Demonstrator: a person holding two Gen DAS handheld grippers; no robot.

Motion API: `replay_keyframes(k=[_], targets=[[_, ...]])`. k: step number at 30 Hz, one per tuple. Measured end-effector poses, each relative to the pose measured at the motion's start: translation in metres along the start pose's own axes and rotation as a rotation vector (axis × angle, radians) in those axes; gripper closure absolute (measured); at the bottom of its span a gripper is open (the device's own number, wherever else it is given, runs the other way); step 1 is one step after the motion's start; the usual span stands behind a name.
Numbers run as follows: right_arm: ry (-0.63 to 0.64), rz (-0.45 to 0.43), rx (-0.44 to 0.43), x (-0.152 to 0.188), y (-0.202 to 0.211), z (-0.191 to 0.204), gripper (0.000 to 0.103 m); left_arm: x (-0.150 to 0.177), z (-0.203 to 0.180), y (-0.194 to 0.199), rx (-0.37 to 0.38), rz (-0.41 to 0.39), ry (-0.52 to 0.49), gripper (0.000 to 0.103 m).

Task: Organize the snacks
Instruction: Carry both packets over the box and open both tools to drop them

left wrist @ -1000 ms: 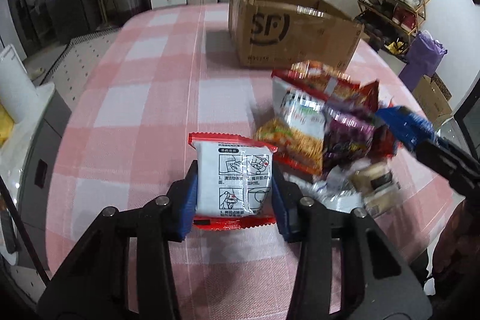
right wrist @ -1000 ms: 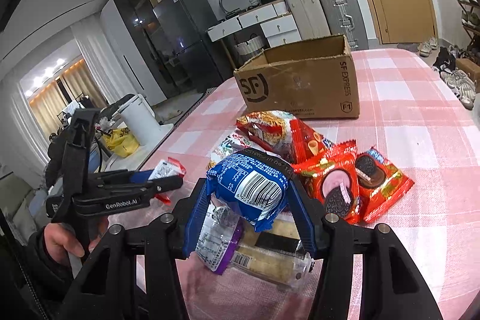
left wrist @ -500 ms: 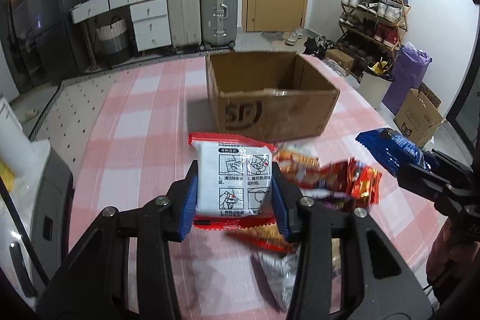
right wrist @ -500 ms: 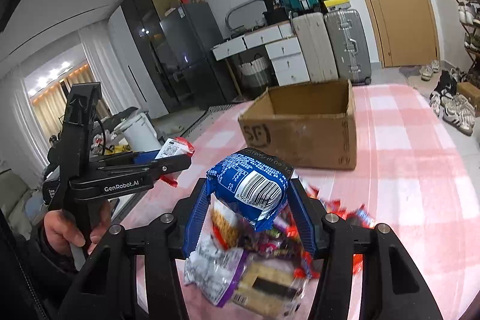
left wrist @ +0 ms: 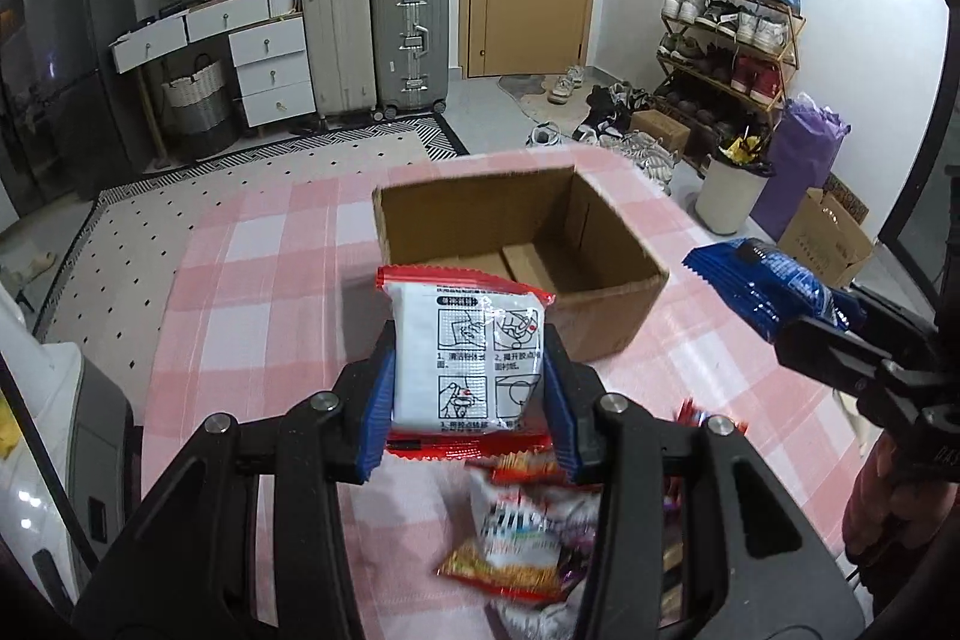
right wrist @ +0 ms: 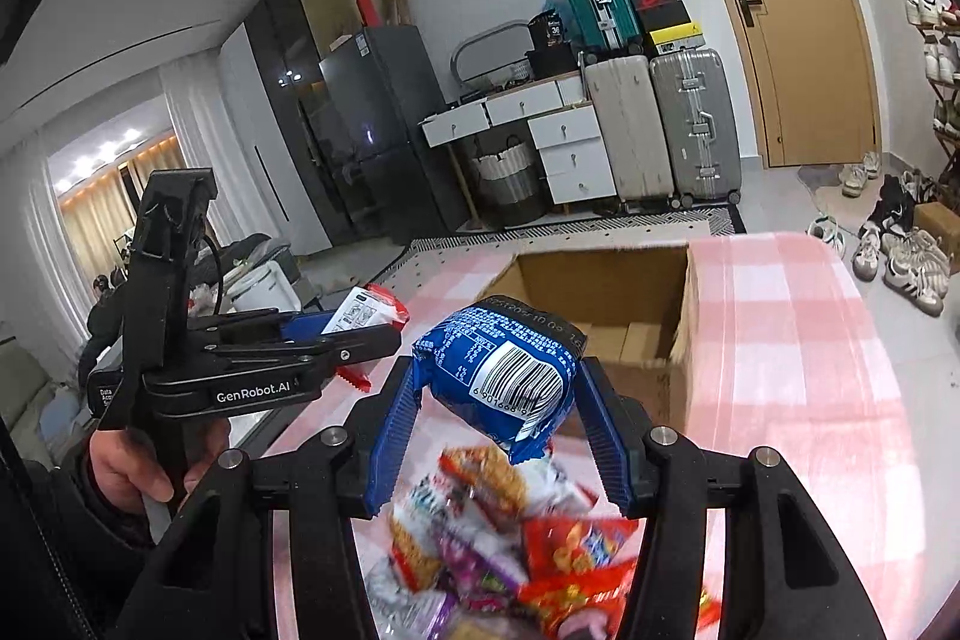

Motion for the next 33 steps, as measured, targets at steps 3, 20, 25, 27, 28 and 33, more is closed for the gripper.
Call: replay_keyframes(k=[3,20,25,27,28,33], targets=[[0.0,-0.006,-0.001,-0.017,-0.006,-0.004,0.049,-0.02,-0.002,-0.008,0.004,0.0,0.002,0.063],[0.04,0.027,0.026,-0.084,-0.067,-0.021,0.049,-0.105,0.005,-0.092,0.0,0.068,0.032,0.063],[0.037,0.08,0.039,-0.077,-0.096,-0.03,0.049,-0.098,0.018,-0.134,0.02,0.123,0.065,0.063],[0.03,0.102,0.041,-0.074,-0.108,-0.037,0.049,-0.093,0.022,-0.148,0.016,0.14,0.065,0.063],[0.027,0.112,0.045,-0.072,-0.114,-0.039,0.049,-0.092,0.024,-0.155,0.018,0.151,0.069,0.063],[0.025,0.161,0.054,-0.059,-0.14,-0.053,0.049,-0.082,0.028,-0.18,0.025,0.181,0.068,0.063]])
Point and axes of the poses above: each gripper's, at about its wrist camera, not at the fingertips, and y roughly against the way its jaws point, z to its left, x to its underside, the point moved 1 cm from there along -y, roughly the way its jaws point, and after that the axes turned 4 degrees about x, right-handed, at the moved point
